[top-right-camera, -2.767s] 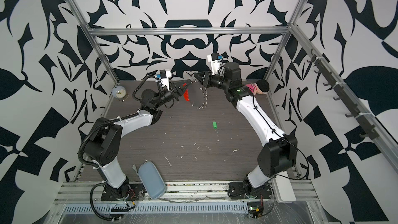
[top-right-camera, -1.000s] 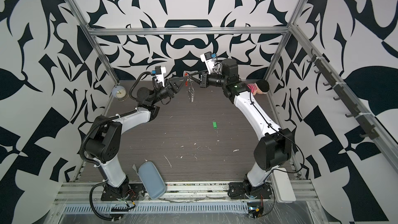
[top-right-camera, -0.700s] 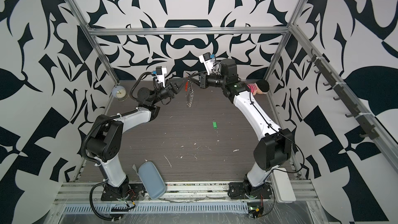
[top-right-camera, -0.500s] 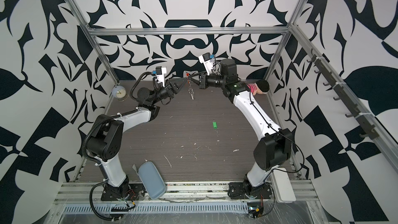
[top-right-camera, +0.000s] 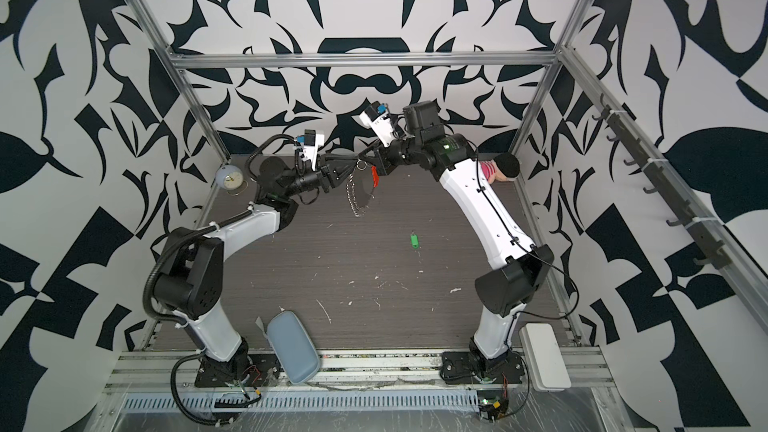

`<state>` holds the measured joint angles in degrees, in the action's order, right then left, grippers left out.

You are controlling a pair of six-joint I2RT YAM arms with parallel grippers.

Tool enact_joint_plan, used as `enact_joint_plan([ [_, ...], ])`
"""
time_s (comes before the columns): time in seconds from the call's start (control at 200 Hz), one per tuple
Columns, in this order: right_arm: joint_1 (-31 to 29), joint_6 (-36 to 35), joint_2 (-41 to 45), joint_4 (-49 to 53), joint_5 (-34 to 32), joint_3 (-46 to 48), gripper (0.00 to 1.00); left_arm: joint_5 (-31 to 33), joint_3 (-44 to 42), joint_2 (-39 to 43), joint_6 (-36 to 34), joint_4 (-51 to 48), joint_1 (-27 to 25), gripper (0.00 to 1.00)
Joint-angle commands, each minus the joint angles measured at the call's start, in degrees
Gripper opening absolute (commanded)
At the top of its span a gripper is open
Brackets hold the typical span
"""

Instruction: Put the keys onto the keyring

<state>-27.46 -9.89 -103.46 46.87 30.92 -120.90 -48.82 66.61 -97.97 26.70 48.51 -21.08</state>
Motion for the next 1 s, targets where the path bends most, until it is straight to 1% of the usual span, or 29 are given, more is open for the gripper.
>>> enact_joint_plan([
  [0.0,-0.9,-10.0,-1.4,11.0,-7.5,-4.6,0.00,-4.9,4.2,5.3,-25.1,-32.2,0.4,0.31],
  [0.04,-1.0,-10.5,-1.6,10.7,-7.6,-4.5,0.00,-5.2,6.1,5.5,-30.6,-38.5,0.5,0.31],
  [0.11,-1.2,-11.0,-1.5,9.9,-6.7,-4.1,0.00,-6.8,9.2,5.1,-35.9,-45.8,0.8,0.31],
  [0.2,-1.4,-11.1,-1.2,8.8,-5.1,-3.7,0.00,-9.6,12.9,3.4,-39.1,-51.9,1.4,0.31],
  [0.31,-1.6,-10.9,-1.1,8.1,-3.4,-3.6,0.00,-12.7,16.6,1.5,-40.6,-56.6,1.7,0.30],
  [0.41,-1.7,-10.6,-1.1,7.7,-2.4,-3.4,0.00,-14.6,18.1,0.8,-40.7,-57.4,1.7,0.31],
  [0.56,-1.9,-10.0,-1.0,7.5,-0.7,-3.5,0.00,-14.9,19.4,0.3,-40.8,-57.8,1.7,0.33],
  [0.82,-2.1,-9.0,-0.1,6.6,3.4,-2.7,0.00,-15.5,20.4,-0.3,-41.1,-57.9,2.1,0.33],
  [0.995,-2.1,-8.9,-0.1,6.6,3.8,-2.2,0.00,-15.8,20.1,0.0,-40.7,-56.9,3.4,0.31],
])
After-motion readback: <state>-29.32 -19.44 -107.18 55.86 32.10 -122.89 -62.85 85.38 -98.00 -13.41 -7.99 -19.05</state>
